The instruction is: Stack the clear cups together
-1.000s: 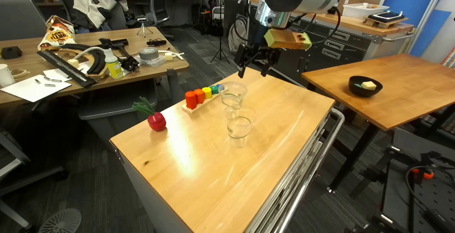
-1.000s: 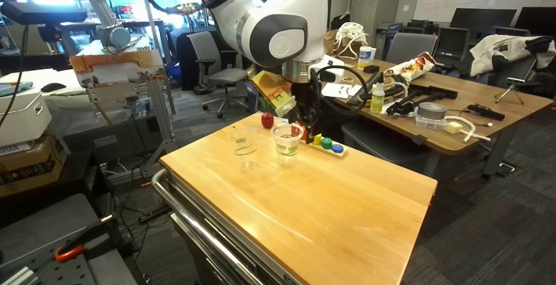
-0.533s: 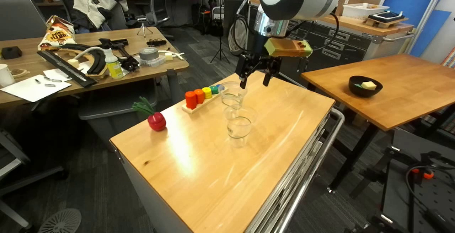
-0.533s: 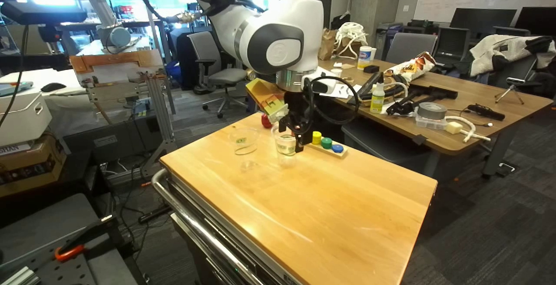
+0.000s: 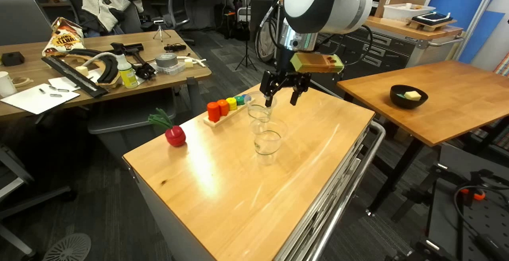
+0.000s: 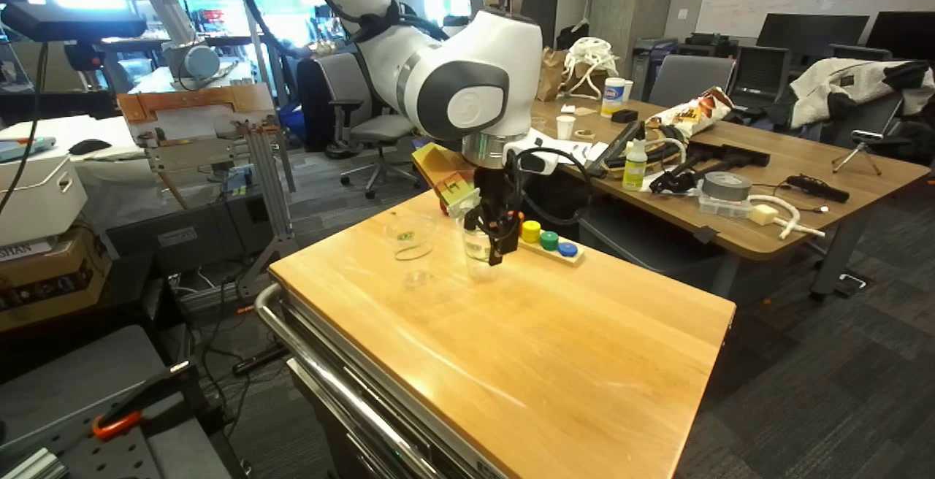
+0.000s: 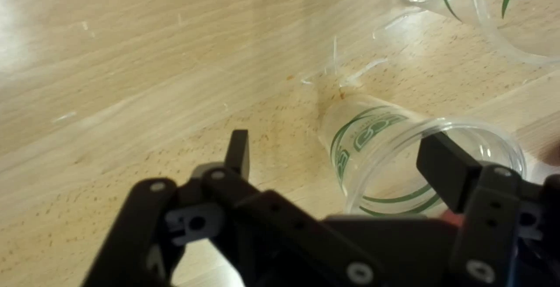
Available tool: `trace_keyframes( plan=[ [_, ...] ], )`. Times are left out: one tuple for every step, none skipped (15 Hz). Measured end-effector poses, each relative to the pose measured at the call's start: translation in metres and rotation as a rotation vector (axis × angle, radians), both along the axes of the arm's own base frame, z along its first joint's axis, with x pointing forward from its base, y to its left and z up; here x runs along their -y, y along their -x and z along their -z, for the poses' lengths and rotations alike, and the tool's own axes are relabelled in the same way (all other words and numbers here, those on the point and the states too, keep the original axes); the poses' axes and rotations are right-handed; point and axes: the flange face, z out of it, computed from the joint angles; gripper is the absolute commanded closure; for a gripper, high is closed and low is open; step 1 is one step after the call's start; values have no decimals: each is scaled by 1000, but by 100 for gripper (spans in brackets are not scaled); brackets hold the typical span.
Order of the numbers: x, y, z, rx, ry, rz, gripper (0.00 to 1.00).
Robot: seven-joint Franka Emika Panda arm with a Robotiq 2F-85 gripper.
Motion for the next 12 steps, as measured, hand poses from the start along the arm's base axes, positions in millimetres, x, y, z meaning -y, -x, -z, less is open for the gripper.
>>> trace_keyframes(
  plan=[
    [-4, -2, 3, -1, -16, 5, 44],
    [-8, -4, 6, -1, -32, 12, 51],
    [-13, -7, 8, 1, -47, 17, 58],
    [-17, -10, 9, 3, -55, 17, 67],
    [-20, -13, 10, 7, -59, 14, 74],
    [-22, -15, 10, 11, -61, 11, 82],
    [-24, -17, 9, 15, -61, 9, 89],
    [-25, -18, 8, 19, -60, 8, 98],
    [-25, -19, 7, 20, -60, 7, 100],
    [-25, -19, 7, 20, -60, 7, 100],
    [-25, -19, 7, 20, -60, 8, 100],
    [-24, -19, 7, 19, -59, 11, 99]
  ],
)
